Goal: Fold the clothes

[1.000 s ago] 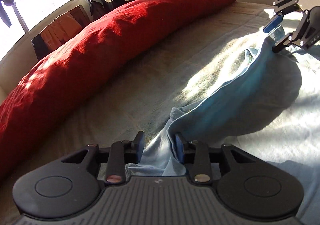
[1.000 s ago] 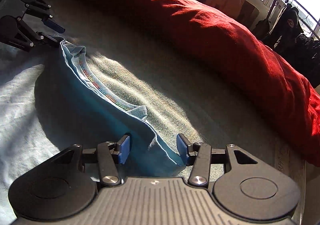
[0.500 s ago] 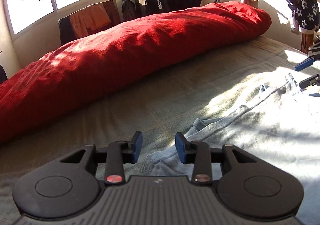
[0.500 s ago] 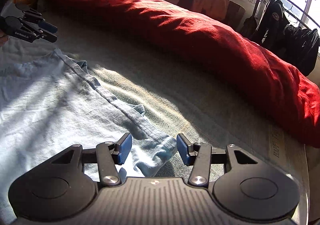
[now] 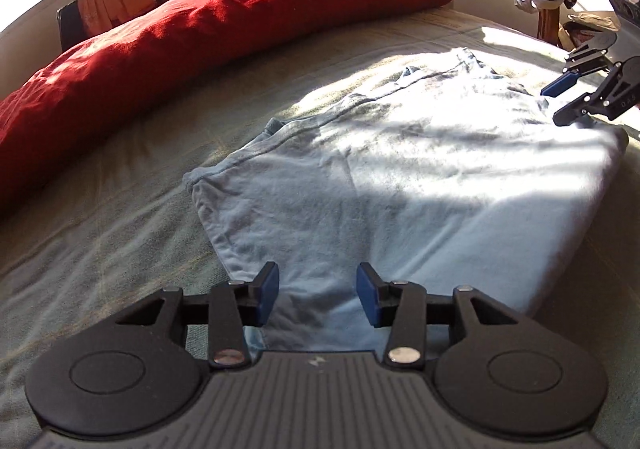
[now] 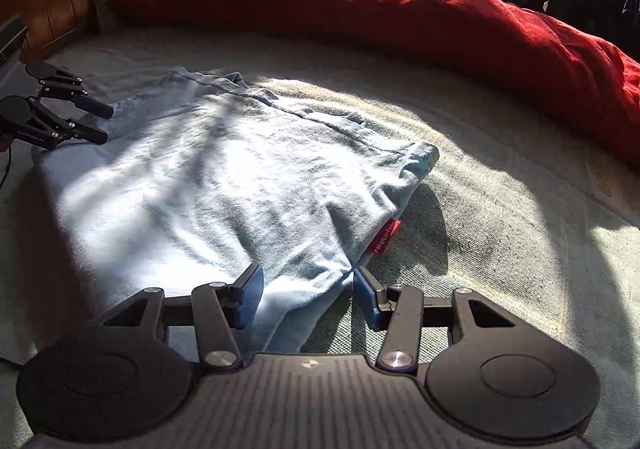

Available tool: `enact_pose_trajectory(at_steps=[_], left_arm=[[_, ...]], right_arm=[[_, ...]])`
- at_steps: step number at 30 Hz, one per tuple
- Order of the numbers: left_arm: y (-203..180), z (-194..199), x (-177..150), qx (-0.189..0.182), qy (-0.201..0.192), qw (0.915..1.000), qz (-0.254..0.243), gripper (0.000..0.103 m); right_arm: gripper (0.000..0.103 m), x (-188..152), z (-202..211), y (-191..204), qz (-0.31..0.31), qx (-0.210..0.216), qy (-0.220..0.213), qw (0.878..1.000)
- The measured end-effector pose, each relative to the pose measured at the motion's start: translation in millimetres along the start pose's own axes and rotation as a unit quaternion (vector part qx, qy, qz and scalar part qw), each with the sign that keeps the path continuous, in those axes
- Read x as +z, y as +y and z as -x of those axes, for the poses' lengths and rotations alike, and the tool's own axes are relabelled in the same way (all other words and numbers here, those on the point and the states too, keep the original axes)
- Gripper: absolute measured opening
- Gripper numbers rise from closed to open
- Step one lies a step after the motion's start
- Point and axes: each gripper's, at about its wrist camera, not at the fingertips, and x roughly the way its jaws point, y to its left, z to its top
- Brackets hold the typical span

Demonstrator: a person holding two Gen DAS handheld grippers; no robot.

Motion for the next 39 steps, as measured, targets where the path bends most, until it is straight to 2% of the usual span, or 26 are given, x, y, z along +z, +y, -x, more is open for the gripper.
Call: enact_pose_trajectory(at_steps=[2, 5, 7, 10, 12, 15, 16, 18, 22, 25, 27, 29, 32, 33, 34, 36, 39], left_arm=[[-6, 13, 6, 0.000, -0.012, 0.9999, -0.008, 0.044], [-23, 26, 22, -0.010, -0.039, 0.9991, -0.014, 0.045], [-36, 28, 31, -0.018, -0.051, 0.9985, -0.012, 0.045], [-52, 22, 31, -0.033, -0.046, 0.9984, 0.000, 0.045], [-58, 17, 21, -0.042, -0.029, 0.9986, 0.010, 0.045], [-63, 11, -9, -0.030, 0.003, 0.9995, 0.009, 0.046], [-61, 14, -17, -0.029, -0.003, 0.9995, 0.012, 0.046], [-58, 22, -24, -0.027, -0.006, 0.9994, 0.020, 0.046], [-54, 34, -6, -0.022, -0.017, 0.9992, 0.030, 0.046], [-63, 33, 9, -0.027, -0.035, 0.9986, 0.027, 0.047], [-71, 26, 10, -0.031, -0.035, 0.9986, 0.023, 0.048], [-69, 23, 1, -0.031, -0.026, 0.9986, 0.035, 0.048], [-50, 30, -21, -0.030, -0.015, 0.9967, 0.074, 0.048], [-40, 36, -31, -0.030, -0.013, 0.9950, 0.094, 0.052], [-32, 41, -40, -0.030, -0.010, 0.9934, 0.110, 0.059], [-20, 47, -58, -0.022, 0.008, 0.9919, 0.125, 0.064], [-15, 58, -71, 0.002, 0.021, 0.9933, 0.114, 0.063]], right_arm=[[0.057, 2, 18, 8, 0.007, -0.015, -0.017, 1.000], [0.069, 13, 34, 31, 0.023, -0.005, -0.043, 0.999], [0.069, 22, 32, 50, 0.031, -0.013, -0.048, 0.998], [0.069, 23, 18, 74, 0.022, -0.017, -0.046, 0.999], [0.069, 13, 8, 85, 0.011, -0.009, -0.033, 0.999], [0.069, -15, 0, 92, -0.010, -0.012, -0.011, 1.000], [0.069, -26, 4, 89, -0.037, -0.003, -0.022, 0.999], [0.069, -28, 12, 89, -0.046, -0.006, -0.023, 0.999], [0.069, -20, 29, 94, -0.044, -0.013, -0.036, 0.998], [0.069, -2, 35, 106, -0.048, 0.010, -0.067, 0.997], [0.069, 5, 28, 118, -0.035, 0.013, -0.070, 0.997], [0.069, 5, 17, 125, -0.030, 0.019, -0.061, 0.997], [0.069, -14, 13, 112, -0.057, 0.016, -0.039, 0.997], [0.069, -20, 18, 106, -0.067, 0.016, -0.038, 0.997], [0.070, -26, 22, 100, -0.077, 0.017, -0.037, 0.996], [0.070, -38, 31, 89, -0.096, 0.018, -0.036, 0.995], [0.070, -56, 45, 72, -0.125, 0.019, -0.033, 0.991]])
